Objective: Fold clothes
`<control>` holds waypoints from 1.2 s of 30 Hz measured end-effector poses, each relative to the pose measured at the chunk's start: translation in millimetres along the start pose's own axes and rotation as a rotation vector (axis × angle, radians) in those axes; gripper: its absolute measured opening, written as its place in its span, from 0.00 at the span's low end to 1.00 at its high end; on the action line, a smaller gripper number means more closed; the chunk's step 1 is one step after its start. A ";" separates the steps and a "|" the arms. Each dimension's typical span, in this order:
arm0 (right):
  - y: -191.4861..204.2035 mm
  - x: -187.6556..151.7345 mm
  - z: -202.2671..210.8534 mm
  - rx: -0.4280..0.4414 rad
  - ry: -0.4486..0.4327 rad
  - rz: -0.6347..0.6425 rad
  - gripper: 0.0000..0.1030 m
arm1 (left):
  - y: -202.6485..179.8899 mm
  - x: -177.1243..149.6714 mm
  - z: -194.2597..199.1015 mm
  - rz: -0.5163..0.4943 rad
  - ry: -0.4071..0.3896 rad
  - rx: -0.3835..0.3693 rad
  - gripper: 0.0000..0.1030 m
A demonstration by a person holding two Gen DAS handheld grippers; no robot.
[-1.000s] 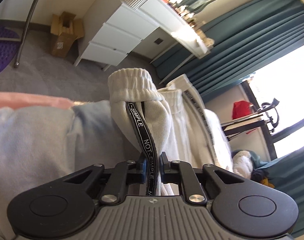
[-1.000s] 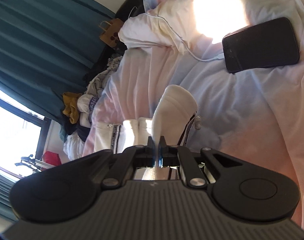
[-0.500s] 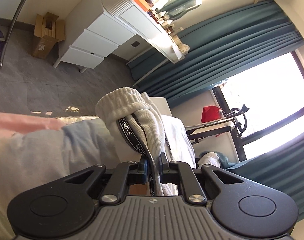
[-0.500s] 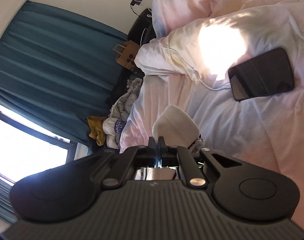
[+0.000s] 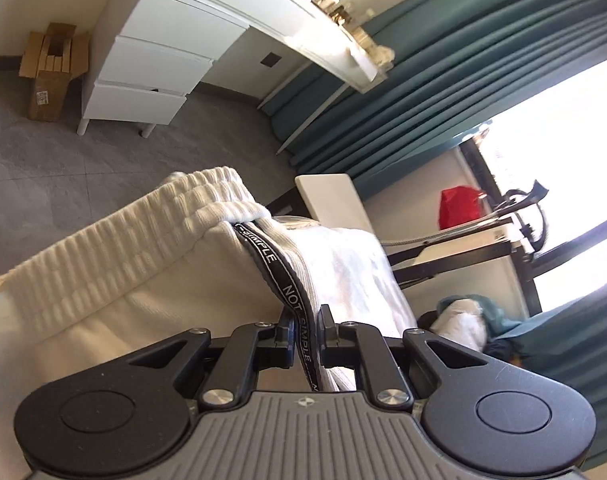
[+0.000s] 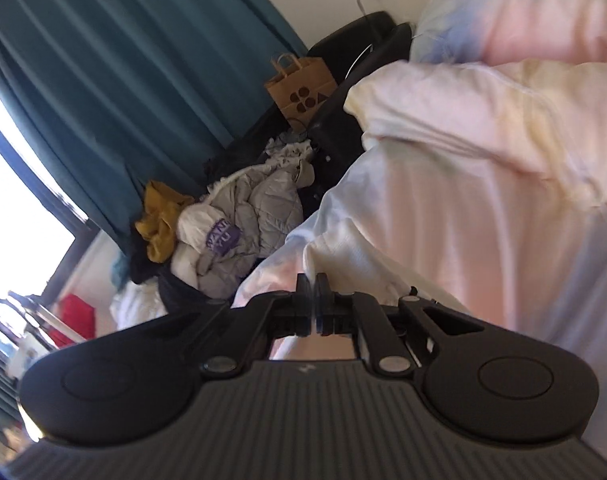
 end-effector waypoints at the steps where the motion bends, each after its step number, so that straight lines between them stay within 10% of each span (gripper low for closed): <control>1: 6.6 -7.0 -19.7 -0.012 0.005 0.020 0.05 | -6.9 -0.3 -20.0 -0.034 -0.003 0.024 0.11; 13: 28.9 -48.9 -130.9 0.012 0.089 0.265 0.12 | -30.8 -15.8 -135.4 -0.164 0.058 0.094 0.18; 21: 16.7 -28.3 -56.6 0.109 0.102 0.306 0.19 | 1.4 -18.8 -60.9 -0.124 0.081 -0.095 0.58; 27: -23.1 -18.3 22.9 0.189 0.140 0.165 0.22 | 43.7 -40.3 11.7 -0.089 0.095 -0.140 0.64; 36: -123.2 -48.3 93.3 0.217 0.275 -0.221 0.27 | 125.6 -91.3 43.6 0.220 0.216 -0.160 0.65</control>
Point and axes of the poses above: each gripper's, at about its wrist camera, not at the fingertips, and z roughly against the way its jaws point, y to its left, x to its top, the point moved 2 cm from there along -z, roughly the way its jaws point, and after that the axes turned 2 degrees about z, right-handed, at the moved point
